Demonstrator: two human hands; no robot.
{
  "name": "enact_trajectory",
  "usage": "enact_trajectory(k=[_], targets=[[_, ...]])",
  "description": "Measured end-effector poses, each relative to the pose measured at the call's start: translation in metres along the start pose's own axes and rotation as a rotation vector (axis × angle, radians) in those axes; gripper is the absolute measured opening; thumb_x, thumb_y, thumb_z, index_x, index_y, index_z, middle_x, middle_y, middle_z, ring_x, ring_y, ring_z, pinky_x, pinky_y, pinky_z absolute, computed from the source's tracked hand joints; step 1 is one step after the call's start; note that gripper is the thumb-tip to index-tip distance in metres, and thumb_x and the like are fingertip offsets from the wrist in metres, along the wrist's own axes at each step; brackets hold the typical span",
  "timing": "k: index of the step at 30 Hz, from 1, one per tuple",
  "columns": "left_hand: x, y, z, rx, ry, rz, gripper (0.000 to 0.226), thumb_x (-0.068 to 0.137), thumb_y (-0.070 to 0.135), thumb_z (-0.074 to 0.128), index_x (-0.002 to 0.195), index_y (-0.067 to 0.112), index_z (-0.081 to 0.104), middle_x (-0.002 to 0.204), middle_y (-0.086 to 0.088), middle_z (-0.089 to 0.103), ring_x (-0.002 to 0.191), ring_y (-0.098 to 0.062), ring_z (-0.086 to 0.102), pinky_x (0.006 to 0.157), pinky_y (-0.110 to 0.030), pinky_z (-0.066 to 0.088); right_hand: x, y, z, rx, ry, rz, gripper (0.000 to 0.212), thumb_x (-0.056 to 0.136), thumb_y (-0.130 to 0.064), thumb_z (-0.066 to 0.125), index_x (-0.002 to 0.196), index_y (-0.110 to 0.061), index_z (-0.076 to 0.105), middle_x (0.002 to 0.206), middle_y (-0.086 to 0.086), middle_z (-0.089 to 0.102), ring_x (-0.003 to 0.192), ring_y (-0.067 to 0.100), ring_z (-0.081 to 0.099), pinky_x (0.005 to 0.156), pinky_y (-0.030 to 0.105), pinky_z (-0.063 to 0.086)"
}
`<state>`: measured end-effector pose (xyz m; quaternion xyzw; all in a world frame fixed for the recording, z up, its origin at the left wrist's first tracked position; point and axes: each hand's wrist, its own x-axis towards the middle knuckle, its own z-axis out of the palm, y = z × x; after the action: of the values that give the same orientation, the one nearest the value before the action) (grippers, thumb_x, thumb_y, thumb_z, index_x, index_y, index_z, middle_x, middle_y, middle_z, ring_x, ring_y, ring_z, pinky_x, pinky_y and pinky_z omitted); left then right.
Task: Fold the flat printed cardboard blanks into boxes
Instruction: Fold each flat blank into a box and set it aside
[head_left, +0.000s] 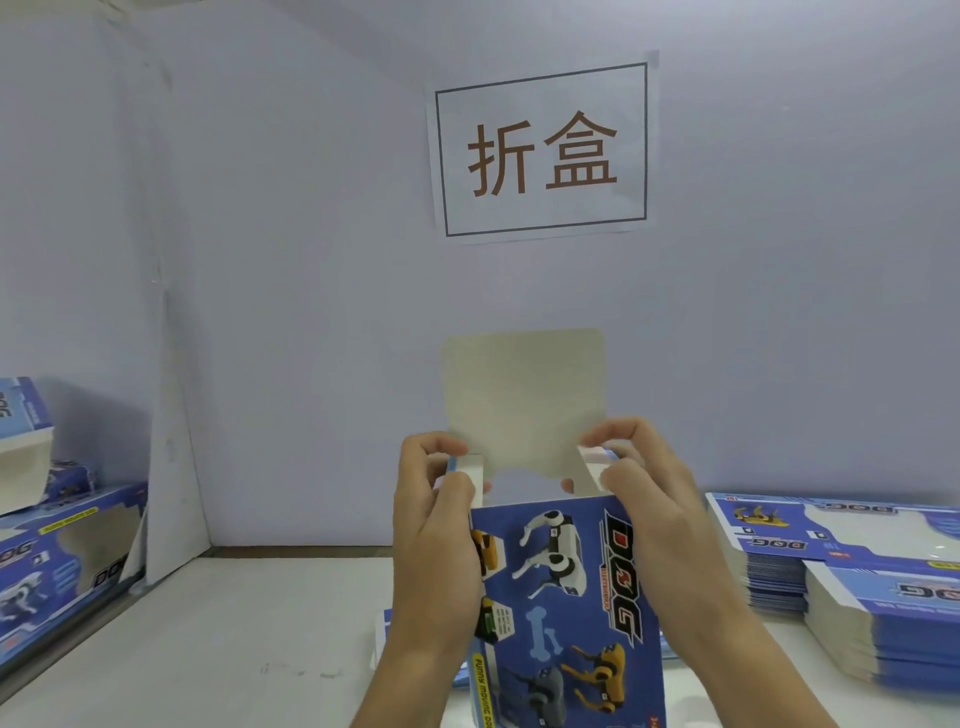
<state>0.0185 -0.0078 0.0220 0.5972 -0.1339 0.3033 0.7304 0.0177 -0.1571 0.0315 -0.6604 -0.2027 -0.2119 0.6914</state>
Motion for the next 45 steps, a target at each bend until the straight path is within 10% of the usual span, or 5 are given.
enact_trajectory(k=[8,14,24,33,45], targets=[[-0.003,0.0,0.004,0.004,-0.047,-0.008,0.043,0.101,0.007,0.041,0.105,0.048,0.054,0.092,0.006,0.066,0.074,-0.015,0.058,0.06,-0.035,0.05,0.001,0.006,-0.004,0.016,0.068,-0.004,0.033,0.08,-0.03,0.049,0.109,-0.045,0.05,0.1,0.006,0.07,0.086,0.032,0.068,0.07,0.042,0.056],[0.004,0.0,-0.001,0.011,-0.045,-0.093,0.047,0.082,0.066,0.051,0.128,0.058,0.043,0.117,-0.001,0.063,0.105,-0.019,0.065,0.089,-0.041,0.056,-0.002,0.005,0.0,0.222,-0.057,0.059,0.043,0.082,-0.045,0.048,0.124,-0.05,0.055,0.107,0.004,0.074,0.095,0.029,0.072,0.083,0.048,0.056],[0.002,0.0,-0.002,0.034,-0.046,0.002,0.048,0.099,0.009,0.047,0.117,0.053,0.05,0.097,0.014,0.067,0.09,-0.002,0.065,0.082,-0.029,0.048,0.002,0.005,-0.002,0.101,-0.104,-0.011,0.053,0.073,-0.024,0.049,0.117,-0.05,0.058,0.097,0.006,0.073,0.093,0.036,0.066,0.089,0.05,0.051],[-0.001,0.002,0.002,-0.152,0.005,0.04,0.023,0.091,0.034,0.052,0.093,0.011,0.055,0.099,-0.027,0.056,0.08,-0.031,0.051,0.056,-0.031,0.048,0.001,0.008,0.0,0.223,0.045,-0.064,0.018,0.087,-0.031,0.046,0.088,-0.02,0.06,0.088,0.007,0.069,0.074,0.031,0.065,0.065,0.041,0.051],[0.003,-0.011,-0.009,-0.258,-0.2,0.032,0.032,0.074,0.016,0.049,0.104,0.009,0.054,0.089,0.0,0.071,0.074,-0.02,0.072,0.051,-0.029,0.056,0.002,0.016,-0.012,0.288,-0.097,0.02,0.033,0.075,-0.021,0.055,0.108,-0.024,0.061,0.111,0.007,0.069,0.083,0.029,0.072,0.061,0.037,0.055]])
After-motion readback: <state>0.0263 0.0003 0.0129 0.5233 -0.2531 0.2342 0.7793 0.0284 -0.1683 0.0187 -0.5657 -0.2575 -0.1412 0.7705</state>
